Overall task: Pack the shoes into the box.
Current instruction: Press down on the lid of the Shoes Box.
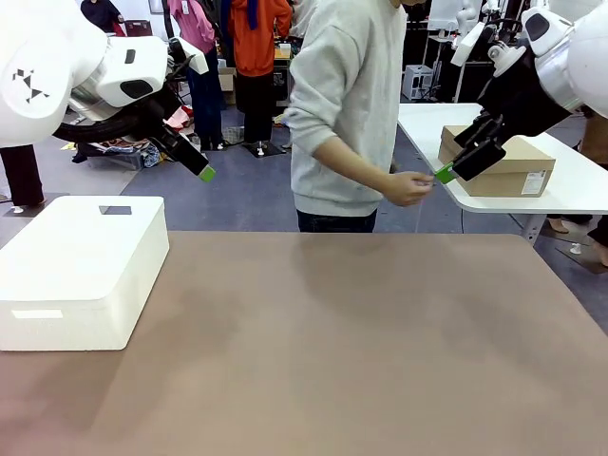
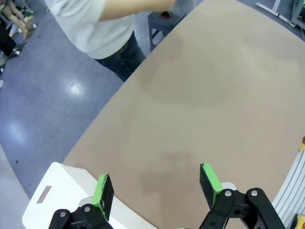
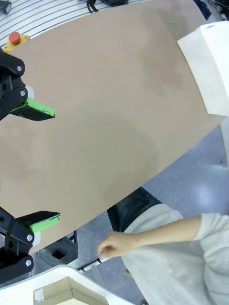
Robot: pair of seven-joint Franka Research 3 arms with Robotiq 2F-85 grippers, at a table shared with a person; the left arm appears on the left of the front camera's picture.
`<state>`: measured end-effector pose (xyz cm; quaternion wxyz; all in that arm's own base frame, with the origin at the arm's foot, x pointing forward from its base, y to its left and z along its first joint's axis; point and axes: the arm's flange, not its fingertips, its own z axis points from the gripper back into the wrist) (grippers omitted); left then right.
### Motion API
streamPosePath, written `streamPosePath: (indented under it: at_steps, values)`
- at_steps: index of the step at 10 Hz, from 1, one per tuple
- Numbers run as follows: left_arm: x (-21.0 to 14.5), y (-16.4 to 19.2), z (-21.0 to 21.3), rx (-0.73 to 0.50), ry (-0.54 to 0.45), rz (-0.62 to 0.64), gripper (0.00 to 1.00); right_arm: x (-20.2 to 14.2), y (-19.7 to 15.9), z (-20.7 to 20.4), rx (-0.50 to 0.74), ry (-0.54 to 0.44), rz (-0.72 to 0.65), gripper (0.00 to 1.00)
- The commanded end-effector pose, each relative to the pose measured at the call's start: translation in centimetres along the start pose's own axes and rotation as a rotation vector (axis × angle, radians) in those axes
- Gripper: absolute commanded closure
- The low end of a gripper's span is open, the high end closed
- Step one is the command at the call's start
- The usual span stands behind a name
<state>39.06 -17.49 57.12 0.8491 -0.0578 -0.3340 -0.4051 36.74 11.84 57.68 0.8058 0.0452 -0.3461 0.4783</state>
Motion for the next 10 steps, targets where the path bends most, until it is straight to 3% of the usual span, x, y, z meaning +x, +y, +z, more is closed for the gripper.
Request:
streamPosePath:
  at_steps: [1, 10]
  values:
    - [-0.04, 0.14, 0.19, 0.002, -0.006, -0.008, 0.05, 0.30, 0.00, -0.02, -0.014, 0.002, -0.012, 0.00]
    - [-0.04, 0.14, 0.19, 0.002, -0.006, -0.008, 0.05, 0.30, 0.00, -0.02, -0.014, 0.002, -0.012, 0.00]
